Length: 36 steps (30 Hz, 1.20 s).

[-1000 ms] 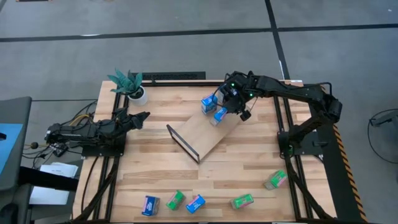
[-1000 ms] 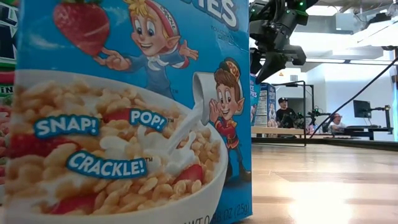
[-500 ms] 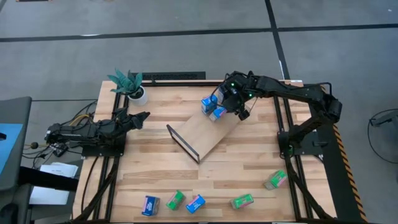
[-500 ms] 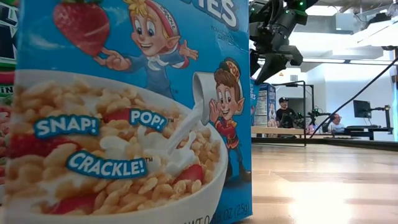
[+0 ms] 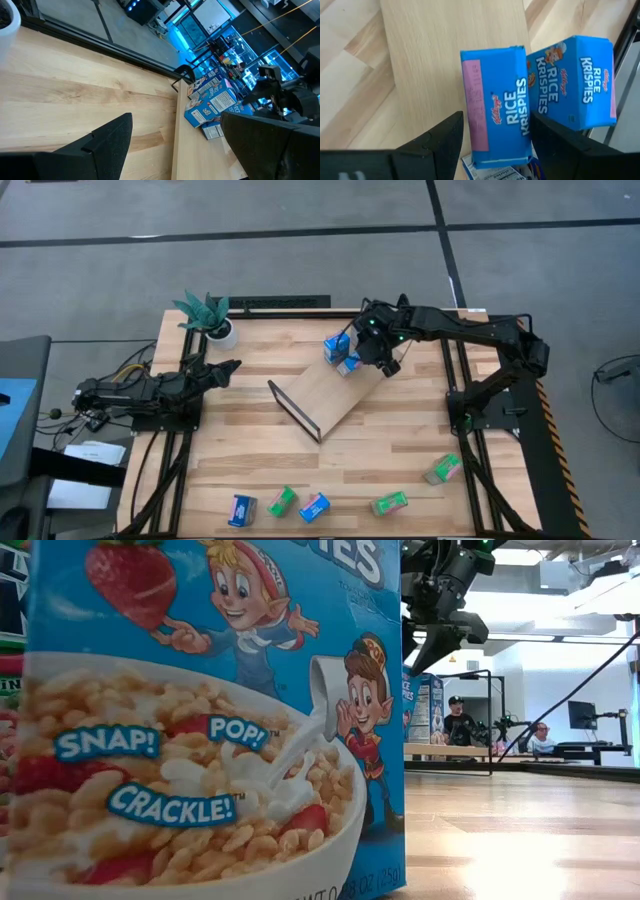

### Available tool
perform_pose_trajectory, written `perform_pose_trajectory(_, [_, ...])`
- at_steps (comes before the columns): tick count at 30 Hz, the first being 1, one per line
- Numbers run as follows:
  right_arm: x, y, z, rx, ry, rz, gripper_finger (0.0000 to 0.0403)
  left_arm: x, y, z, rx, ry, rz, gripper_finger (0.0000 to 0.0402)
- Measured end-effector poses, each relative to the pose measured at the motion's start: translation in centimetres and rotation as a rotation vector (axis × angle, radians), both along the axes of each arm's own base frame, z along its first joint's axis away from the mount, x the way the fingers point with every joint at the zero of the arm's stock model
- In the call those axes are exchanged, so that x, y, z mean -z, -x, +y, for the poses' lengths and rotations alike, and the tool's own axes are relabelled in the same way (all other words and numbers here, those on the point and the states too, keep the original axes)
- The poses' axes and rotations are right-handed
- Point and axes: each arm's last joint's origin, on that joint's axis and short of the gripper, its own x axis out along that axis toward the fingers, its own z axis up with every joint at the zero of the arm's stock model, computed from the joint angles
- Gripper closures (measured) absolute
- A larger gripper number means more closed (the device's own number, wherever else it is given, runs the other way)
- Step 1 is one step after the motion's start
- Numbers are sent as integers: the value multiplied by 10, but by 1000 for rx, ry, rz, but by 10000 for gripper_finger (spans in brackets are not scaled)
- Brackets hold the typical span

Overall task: Stack cereal on shelf
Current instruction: Put the right light blue cereal box on the shelf aligned with the light blue cereal box, then put the middle green cereal box on the shelf

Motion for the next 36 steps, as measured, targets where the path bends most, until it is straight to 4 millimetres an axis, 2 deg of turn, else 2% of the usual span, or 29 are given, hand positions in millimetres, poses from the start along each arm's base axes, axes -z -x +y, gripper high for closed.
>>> perform_pose_trajectory(11, [-34,-3,-2,2,31,-65,152,0,0,0,0,0,0,109])
perform_pose_trajectory(22, [-36,2,1,86,-55,-25,154,0,0,0,0,0,0,109])
perform_pose_trajectory(29, [-43,21,28,107,-173,71,172,0,0,0,0,4,-3,109])
perform_pose_trajectory(36, [-57,52,69,308,-451,220,184,0,0,0,5,25,-23,109])
